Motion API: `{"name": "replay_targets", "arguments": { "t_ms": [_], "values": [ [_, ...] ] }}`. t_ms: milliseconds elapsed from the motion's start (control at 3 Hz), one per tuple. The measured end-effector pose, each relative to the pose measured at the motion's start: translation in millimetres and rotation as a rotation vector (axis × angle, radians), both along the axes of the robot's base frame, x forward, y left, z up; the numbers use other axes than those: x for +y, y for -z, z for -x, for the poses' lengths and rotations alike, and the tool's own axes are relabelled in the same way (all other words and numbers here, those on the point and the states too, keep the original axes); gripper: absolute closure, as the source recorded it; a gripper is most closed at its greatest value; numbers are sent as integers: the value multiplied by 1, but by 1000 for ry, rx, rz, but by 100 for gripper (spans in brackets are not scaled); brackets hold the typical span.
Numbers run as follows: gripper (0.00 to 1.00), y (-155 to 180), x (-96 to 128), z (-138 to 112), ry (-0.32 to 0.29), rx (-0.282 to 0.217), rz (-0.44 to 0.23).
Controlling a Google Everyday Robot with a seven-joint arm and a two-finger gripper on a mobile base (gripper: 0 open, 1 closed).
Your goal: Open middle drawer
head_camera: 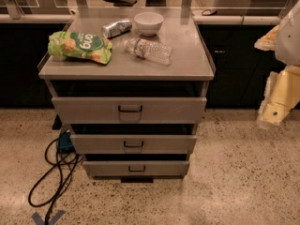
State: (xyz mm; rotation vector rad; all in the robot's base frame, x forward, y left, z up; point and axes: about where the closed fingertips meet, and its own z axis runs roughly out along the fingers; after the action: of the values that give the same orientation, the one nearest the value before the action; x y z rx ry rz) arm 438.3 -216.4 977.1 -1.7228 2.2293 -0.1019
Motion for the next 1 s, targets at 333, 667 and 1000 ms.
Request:
{"name": "replay_targets", "arguments": {
  "t_ms": [333, 667, 1000],
  "values": [
    [0, -1, 0, 0, 1, -3, 2],
    [0, 29, -3, 6, -38, 45, -29],
    [0, 105, -2, 28, -133, 121, -123]
  ]
}}
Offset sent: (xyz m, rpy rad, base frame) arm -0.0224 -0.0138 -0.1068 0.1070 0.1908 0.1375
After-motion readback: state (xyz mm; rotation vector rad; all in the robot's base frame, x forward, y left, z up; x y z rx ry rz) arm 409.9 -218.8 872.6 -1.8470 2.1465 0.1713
